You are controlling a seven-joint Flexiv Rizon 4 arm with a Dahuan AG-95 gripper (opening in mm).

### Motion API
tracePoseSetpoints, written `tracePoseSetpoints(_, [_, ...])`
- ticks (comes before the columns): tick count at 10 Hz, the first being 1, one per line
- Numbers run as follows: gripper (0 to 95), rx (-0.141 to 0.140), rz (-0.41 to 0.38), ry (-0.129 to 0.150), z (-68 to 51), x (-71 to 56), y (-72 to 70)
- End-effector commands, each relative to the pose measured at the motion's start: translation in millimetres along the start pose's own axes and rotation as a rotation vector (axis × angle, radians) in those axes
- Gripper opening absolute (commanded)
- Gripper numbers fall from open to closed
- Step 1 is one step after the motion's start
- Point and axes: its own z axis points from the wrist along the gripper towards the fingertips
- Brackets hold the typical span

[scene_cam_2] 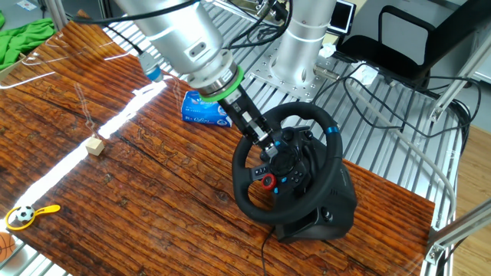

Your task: Rotate the steering wheel 90 degrees clockwise

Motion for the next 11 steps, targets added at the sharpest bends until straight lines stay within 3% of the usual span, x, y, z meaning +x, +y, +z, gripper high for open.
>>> tracePoseSetpoints(1, [0.0,0.012,-0.006,0.003,-0.2,-3.2,1.3])
tracePoseSetpoints(2, [0.0,0.012,0.000,0.006,-0.2,-3.2,1.3])
tracePoseSetpoints(5, [0.0,0.010,-0.031,0.073,-0.2,-3.2,1.3])
tracePoseSetpoints(9, [0.0,0.047,-0.095,0.116,-0.2,-3.2,1.3])
tracePoseSetpoints(10, [0.0,0.080,-0.089,0.097,-0.2,-3.2,1.3])
tracePoseSetpoints(11, [0.0,0.082,-0.087,0.091,-0.2,-3.2,1.3])
